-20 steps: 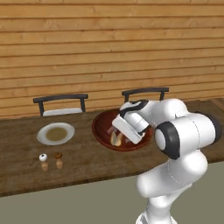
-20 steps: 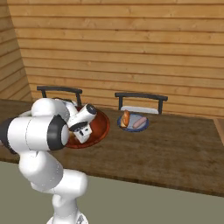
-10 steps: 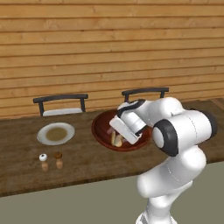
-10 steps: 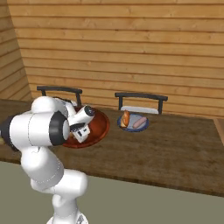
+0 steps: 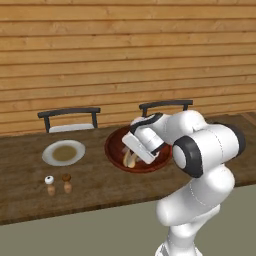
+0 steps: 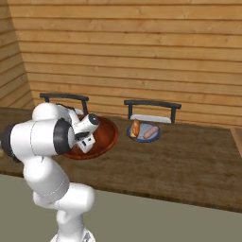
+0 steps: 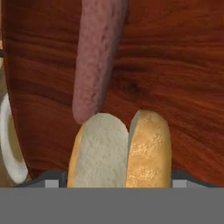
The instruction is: Place one bun and one sausage from the bowl on each plate.
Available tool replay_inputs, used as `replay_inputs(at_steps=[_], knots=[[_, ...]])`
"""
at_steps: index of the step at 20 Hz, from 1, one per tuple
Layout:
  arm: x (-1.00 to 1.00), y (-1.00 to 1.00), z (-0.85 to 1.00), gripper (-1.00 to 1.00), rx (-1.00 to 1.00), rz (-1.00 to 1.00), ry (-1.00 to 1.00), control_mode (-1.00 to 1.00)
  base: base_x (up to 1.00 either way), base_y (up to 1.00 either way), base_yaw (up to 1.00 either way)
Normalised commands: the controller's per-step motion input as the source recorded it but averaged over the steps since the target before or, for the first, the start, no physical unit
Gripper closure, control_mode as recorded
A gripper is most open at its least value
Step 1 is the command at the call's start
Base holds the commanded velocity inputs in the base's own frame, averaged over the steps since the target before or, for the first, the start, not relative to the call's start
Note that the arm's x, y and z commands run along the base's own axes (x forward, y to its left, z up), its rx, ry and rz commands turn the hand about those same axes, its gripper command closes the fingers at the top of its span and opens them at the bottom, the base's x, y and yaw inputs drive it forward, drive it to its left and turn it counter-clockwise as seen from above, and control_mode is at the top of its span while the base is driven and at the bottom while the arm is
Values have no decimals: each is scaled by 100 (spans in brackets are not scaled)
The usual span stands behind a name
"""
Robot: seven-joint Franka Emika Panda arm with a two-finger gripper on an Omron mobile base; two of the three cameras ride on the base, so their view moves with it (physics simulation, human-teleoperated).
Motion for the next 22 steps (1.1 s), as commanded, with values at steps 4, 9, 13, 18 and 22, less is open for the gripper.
replay_inputs(at_steps=[4,9,13,18,22], knots=[[-53,-37,69,100,0,-1,-2,-100,0,0,0],[-56,-61,87,100,-1,-7,5,-100,0,0,0],[-37,-43,82,100,-13,-6,7,-100,0,0,0],[-22,-16,61,100,-30,-5,7,-100,0,0,0],[-26,-5,25,100,-43,-1,0,-100,0,0,0]])
